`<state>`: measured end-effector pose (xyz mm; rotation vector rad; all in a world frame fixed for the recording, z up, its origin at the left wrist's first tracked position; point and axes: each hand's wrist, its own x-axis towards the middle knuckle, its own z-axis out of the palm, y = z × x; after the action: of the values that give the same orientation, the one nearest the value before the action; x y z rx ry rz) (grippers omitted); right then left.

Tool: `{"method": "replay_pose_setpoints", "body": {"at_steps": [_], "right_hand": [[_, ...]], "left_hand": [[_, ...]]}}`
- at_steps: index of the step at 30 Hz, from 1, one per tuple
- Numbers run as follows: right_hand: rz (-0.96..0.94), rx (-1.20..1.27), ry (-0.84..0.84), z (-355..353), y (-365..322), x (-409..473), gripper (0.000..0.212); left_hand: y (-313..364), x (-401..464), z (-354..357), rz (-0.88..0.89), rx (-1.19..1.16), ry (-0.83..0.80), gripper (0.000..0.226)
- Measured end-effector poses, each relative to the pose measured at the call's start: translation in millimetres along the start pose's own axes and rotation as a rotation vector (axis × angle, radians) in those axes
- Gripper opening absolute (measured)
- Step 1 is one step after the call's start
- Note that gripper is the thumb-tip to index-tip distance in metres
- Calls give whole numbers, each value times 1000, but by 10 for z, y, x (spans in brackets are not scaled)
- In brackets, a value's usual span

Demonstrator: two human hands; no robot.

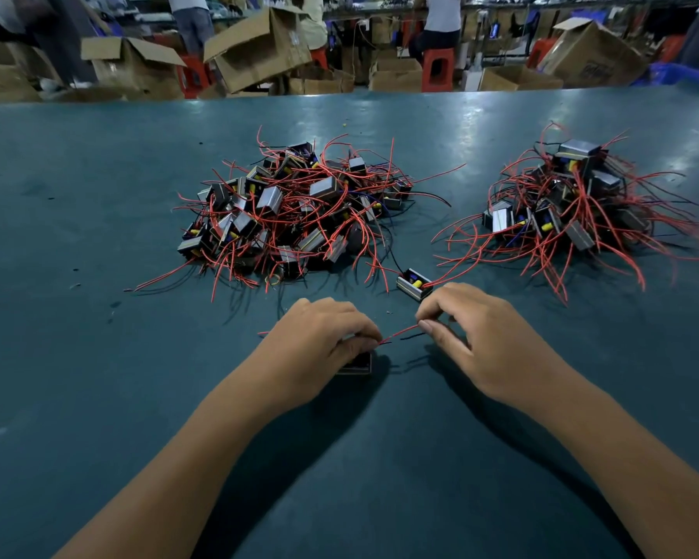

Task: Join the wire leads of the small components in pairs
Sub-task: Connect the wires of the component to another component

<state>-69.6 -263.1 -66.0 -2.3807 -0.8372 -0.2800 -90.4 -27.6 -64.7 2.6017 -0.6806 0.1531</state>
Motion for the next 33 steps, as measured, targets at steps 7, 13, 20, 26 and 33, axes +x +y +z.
{"method": "replay_pose_setpoints", "body": {"at_steps": [7, 13, 20, 26, 33], "right_hand": [[-21, 6, -3, -3, -25, -3, 2], [-23, 25, -36, -60, -47, -10, 2], [-16, 57, -65, -170, -62, -20, 11], [-43, 49, -208, -296, -26, -36, 12], [31, -82, -390, -216, -2, -12, 6]], "left_hand": [[12, -14, 60, -1, -3, -85, 10], [3, -37, 46, 37, -18, -192, 8], [-14, -80, 51, 35, -52, -153, 11], [-30, -88, 54, 54, 0, -173, 25], [-122, -86, -31, 12, 25, -176, 21]]}}
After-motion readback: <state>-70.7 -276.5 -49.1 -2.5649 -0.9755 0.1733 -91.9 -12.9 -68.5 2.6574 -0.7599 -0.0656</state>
